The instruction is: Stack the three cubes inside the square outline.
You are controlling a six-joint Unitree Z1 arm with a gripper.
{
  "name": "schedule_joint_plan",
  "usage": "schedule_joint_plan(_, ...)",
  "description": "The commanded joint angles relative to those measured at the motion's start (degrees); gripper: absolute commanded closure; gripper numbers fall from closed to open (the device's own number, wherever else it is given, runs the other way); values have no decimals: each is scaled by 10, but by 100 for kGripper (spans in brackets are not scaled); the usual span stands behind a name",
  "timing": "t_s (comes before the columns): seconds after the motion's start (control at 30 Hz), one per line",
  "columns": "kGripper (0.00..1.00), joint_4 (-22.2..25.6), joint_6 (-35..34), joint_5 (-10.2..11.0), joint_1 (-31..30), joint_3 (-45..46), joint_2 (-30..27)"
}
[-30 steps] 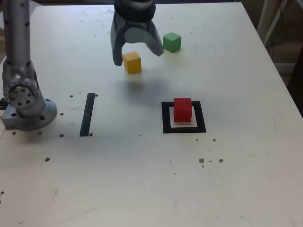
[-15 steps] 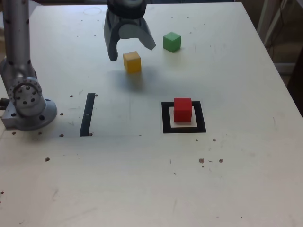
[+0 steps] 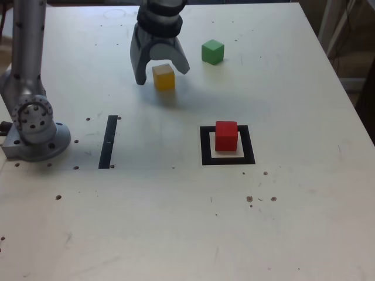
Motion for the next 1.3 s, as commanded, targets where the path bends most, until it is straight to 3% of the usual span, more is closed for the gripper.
schedule_joint_plan(0.0,8,-6,1,-2,1,4,7)
schedule_joint_plan(0.23,16,-32,2,-8,1,10,17)
schedule_joint_plan(0.47,43,-39,1,-15,0,7,13)
schedule_joint_plan(0.83,66,-42,1,-13,0,3,4)
schedule_joint_plan(1.27,73,-33,5,-20,0,-4,-2)
